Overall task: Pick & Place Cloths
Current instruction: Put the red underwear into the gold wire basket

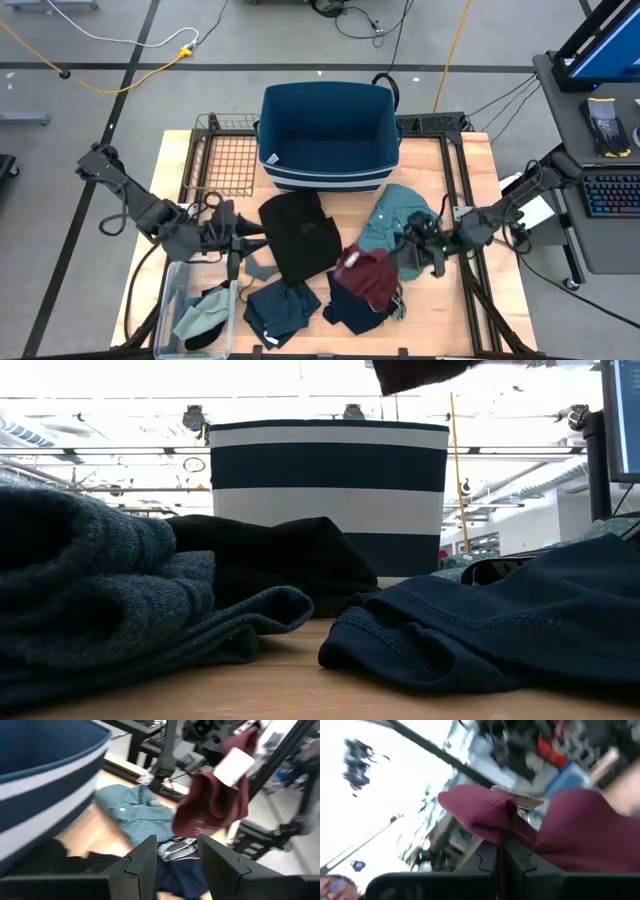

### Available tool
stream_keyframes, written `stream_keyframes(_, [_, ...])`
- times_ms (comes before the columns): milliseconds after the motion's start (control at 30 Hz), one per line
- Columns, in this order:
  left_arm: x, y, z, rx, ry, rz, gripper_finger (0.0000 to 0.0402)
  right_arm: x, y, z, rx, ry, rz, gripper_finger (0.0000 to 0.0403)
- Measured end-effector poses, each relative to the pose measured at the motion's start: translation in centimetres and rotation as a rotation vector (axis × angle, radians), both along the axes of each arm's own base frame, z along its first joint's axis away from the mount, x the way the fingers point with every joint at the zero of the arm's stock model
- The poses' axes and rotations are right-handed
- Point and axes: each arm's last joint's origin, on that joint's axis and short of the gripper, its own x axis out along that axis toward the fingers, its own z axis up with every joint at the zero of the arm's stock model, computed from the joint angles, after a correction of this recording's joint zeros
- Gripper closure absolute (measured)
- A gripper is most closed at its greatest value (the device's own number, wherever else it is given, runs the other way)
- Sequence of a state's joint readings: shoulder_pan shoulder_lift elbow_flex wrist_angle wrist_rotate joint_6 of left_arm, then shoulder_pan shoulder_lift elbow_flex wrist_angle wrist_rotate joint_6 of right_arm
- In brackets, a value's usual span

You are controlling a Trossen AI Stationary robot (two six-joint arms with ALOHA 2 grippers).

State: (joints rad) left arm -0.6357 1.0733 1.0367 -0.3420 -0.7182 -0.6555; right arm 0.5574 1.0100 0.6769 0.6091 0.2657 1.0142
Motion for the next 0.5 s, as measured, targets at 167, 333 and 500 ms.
stream_keyframes(167, [1.2,0.6,0.6,-0.083,-0.060,-0.039,0.0256,0.6,-1.9,1.2,-0.034,-0.143,-0.109,0.0403])
stream_keyframes(333, [2.9,0.9,0.8,-0.120,-0.120,-0.054,0.0255,0.8,-3.0,2.1,-0.073,-0.236,-0.185,0.0403])
stream_keyframes(500, [5.4,1.1,0.6,-0.145,-0.187,-0.109,0.0224,0.9,-3.6,2.7,-0.102,-0.307,-0.216,0.0403])
